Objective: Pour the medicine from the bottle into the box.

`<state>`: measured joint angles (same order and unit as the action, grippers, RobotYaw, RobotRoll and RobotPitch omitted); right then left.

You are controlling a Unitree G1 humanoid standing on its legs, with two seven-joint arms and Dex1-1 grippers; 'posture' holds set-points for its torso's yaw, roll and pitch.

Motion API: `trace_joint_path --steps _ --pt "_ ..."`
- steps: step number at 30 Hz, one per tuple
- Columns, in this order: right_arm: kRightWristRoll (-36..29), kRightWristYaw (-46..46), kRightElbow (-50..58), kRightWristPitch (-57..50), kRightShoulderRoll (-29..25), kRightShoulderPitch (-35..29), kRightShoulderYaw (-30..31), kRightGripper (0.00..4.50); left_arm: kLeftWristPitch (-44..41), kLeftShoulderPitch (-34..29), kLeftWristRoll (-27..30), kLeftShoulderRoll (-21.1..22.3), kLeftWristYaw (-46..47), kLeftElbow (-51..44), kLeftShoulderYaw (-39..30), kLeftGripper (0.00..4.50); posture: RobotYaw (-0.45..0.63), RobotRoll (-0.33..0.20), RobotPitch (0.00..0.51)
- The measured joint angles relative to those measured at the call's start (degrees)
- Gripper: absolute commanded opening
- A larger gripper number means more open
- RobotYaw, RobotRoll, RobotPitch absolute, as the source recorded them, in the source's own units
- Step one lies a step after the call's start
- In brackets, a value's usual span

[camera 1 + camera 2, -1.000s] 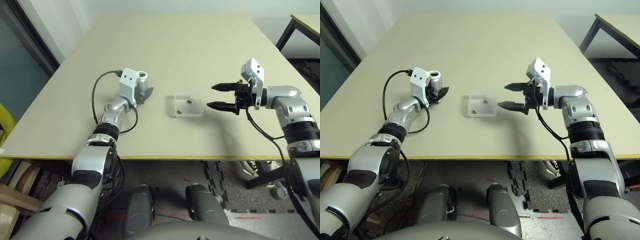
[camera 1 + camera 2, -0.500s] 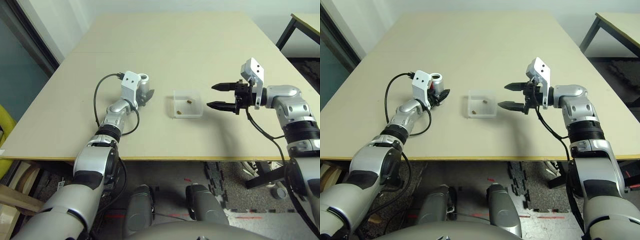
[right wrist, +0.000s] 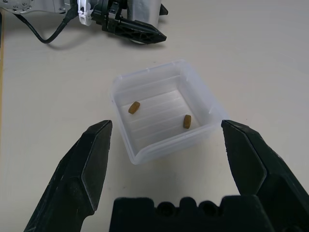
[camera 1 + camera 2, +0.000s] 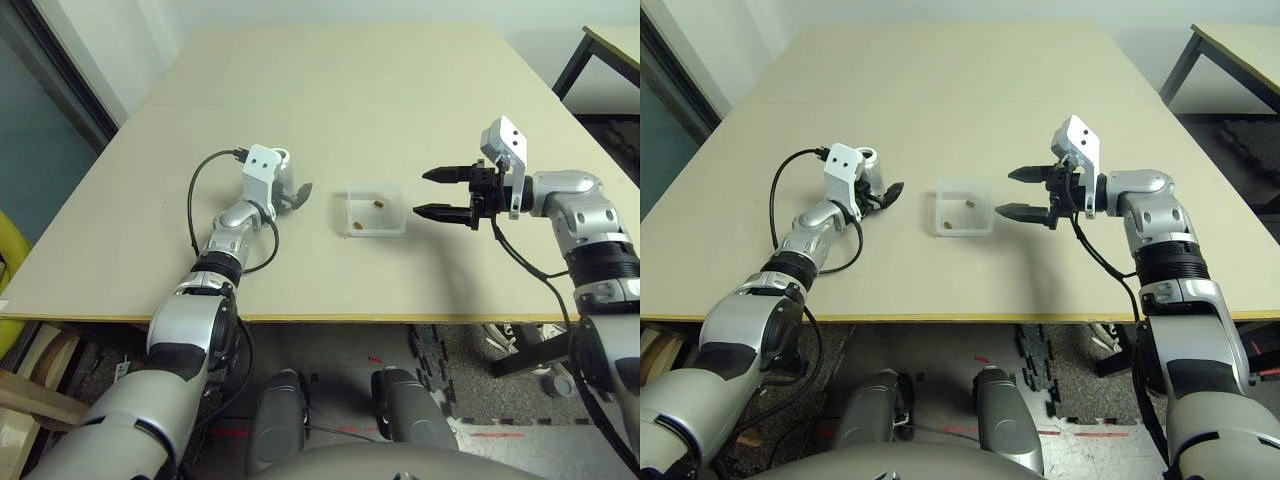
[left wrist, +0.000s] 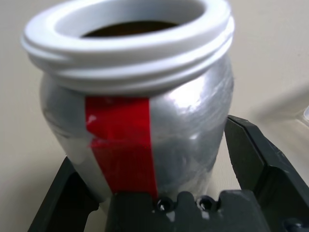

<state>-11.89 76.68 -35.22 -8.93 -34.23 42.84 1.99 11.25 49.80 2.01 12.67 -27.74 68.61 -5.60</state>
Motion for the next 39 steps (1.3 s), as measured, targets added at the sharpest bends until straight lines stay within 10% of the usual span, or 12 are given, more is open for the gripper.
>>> trace_joint_path --steps 26,39 --pt "1.17 0.38 -2.64 1.76 1.31 1.33 0.58 4.50 -0.16 -6.75 2.38 2.10 -2.69 -9.49 -1.30 4.47 -0.16 0.000 0.056" --pt "1.38 0.41 -3.27 2.18 1.60 1.39 0.58 4.50 -8.61 -20.25 3.99 3.97 -5.84 -31.69 -1.06 4.47 -0.16 0.000 0.072"
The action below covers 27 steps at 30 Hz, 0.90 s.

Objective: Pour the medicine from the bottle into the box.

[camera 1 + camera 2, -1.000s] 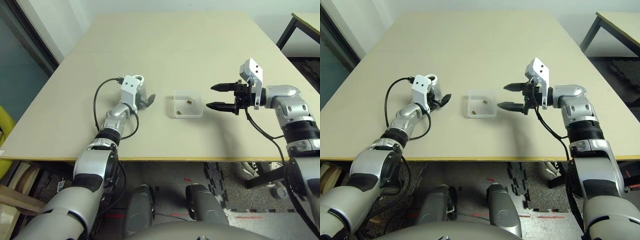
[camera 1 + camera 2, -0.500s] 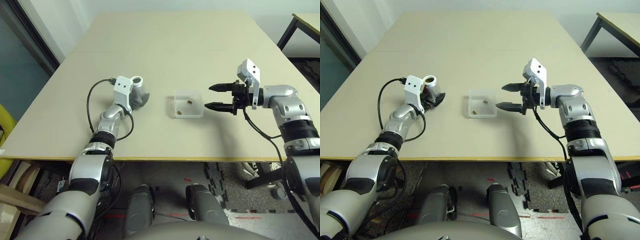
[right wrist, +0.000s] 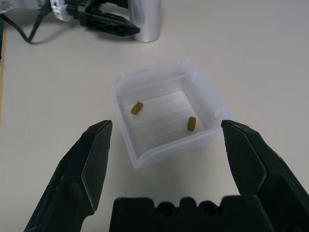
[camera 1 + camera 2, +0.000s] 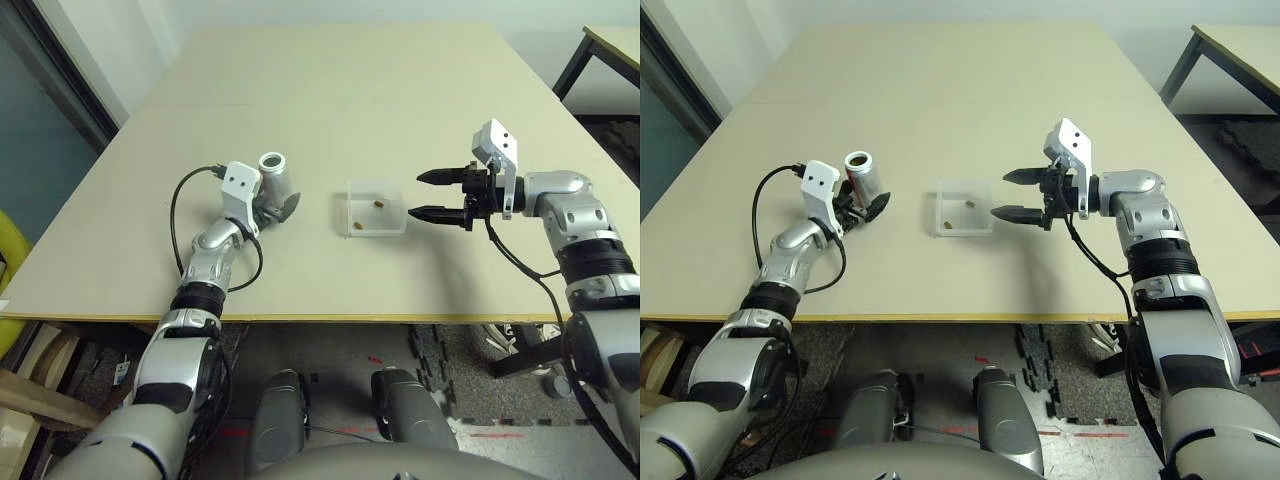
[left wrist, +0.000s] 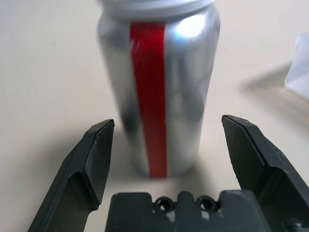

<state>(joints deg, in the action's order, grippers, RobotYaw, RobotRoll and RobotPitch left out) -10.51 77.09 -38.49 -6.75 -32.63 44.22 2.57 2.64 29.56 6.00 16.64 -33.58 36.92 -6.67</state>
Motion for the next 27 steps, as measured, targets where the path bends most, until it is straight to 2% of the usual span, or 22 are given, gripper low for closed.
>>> trace_joint_path --steps 5,11,19,27 --pt "-0.03 -0.03 -0.08 0.14 0.03 0.00 -0.01 4.50 -5.27 -6.03 2.10 0.78 -0.36 -11.49 -0.06 4.47 -0.15 0.000 0.076" --pt "-0.03 -0.04 -0.29 0.29 0.07 0.02 -0.02 4.50 -9.36 -10.33 6.30 2.33 -0.94 -21.00 -1.63 4.47 -0.14 0.000 0.079" --pt "-0.08 -0.02 -2.05 0.75 0.38 0.32 -0.08 4.50 -11.67 -12.88 10.97 5.77 -1.36 -25.06 -5.83 4.47 -0.13 0.000 0.083" --pt "-0.48 -1.69 -3.67 1.09 0.41 0.50 -1.50 4.50 -12.59 -11.91 12.26 10.16 2.44 -22.18 -11.94 4.47 -0.12 0.000 0.077"
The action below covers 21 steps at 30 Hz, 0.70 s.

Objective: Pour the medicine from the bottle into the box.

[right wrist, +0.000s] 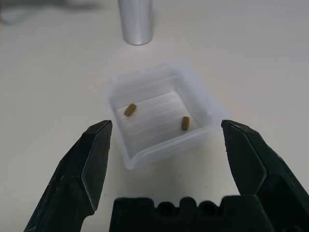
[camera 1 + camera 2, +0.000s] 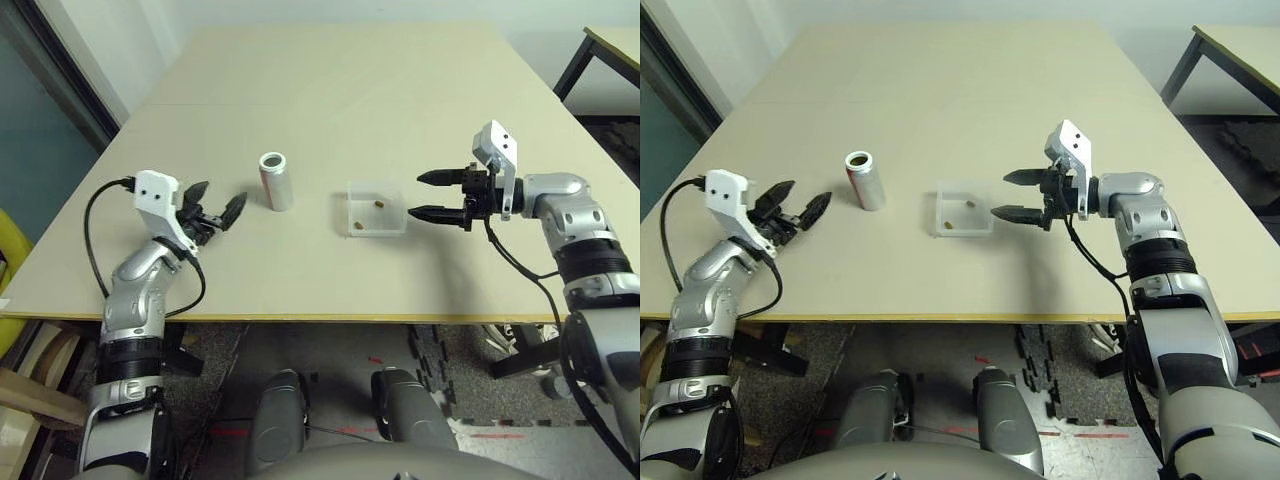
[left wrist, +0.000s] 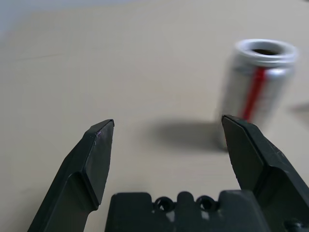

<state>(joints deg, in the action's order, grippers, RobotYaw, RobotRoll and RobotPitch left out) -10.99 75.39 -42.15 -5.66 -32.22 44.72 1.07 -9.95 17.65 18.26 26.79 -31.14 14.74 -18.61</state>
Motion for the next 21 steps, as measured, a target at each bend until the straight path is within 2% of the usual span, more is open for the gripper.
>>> trace_joint_path --steps 8,21 --pt "-1.09 -8.09 -2.66 0.00 0.39 0.50 -4.09 4.50 1.95 5.86 -0.28 2.49 1.50 9.97 -1.72 4.47 -0.13 0.000 0.067" --pt "-0.74 -32.66 -5.76 3.26 -1.65 -0.16 -12.96 4.50 6.61 12.95 -0.65 5.74 2.40 23.21 -1.80 4.47 -0.16 0.000 0.062"
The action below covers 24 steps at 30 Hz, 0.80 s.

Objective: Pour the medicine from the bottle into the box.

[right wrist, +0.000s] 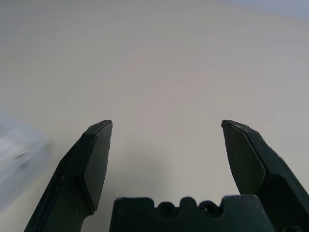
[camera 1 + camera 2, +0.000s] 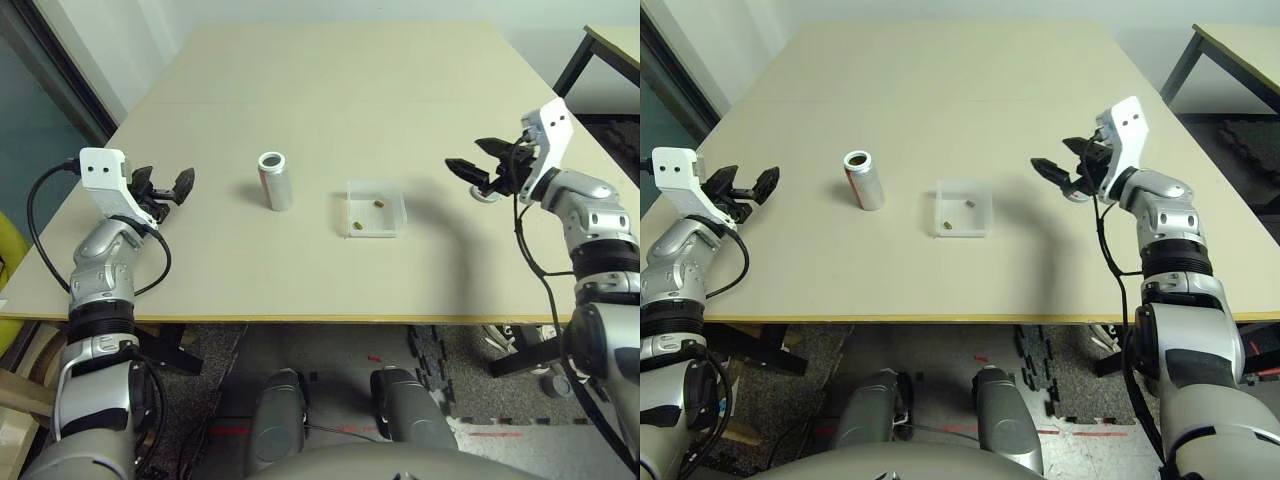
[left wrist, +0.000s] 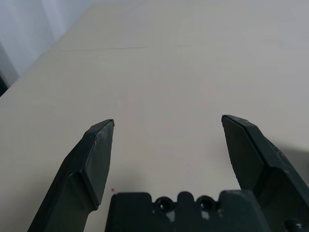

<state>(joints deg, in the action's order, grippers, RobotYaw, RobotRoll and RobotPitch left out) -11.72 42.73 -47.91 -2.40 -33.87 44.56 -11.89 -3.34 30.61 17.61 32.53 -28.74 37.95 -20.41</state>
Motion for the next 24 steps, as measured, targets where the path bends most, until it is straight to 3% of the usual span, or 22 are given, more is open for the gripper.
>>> trace_joint_path --steps 13,24 --pt "0.86 -14.20 2.04 6.39 -2.62 -7.31 -5.21 4.50 3.57 6.67 -1.20 1.26 -0.03 10.33 0.26 4.47 -0.20 0.000 0.081" --pt "-3.31 -14.48 0.90 7.07 -2.58 -8.85 -9.51 4.50 4.98 9.22 -2.01 1.91 -0.87 13.45 0.80 4.47 -0.19 0.000 0.095"
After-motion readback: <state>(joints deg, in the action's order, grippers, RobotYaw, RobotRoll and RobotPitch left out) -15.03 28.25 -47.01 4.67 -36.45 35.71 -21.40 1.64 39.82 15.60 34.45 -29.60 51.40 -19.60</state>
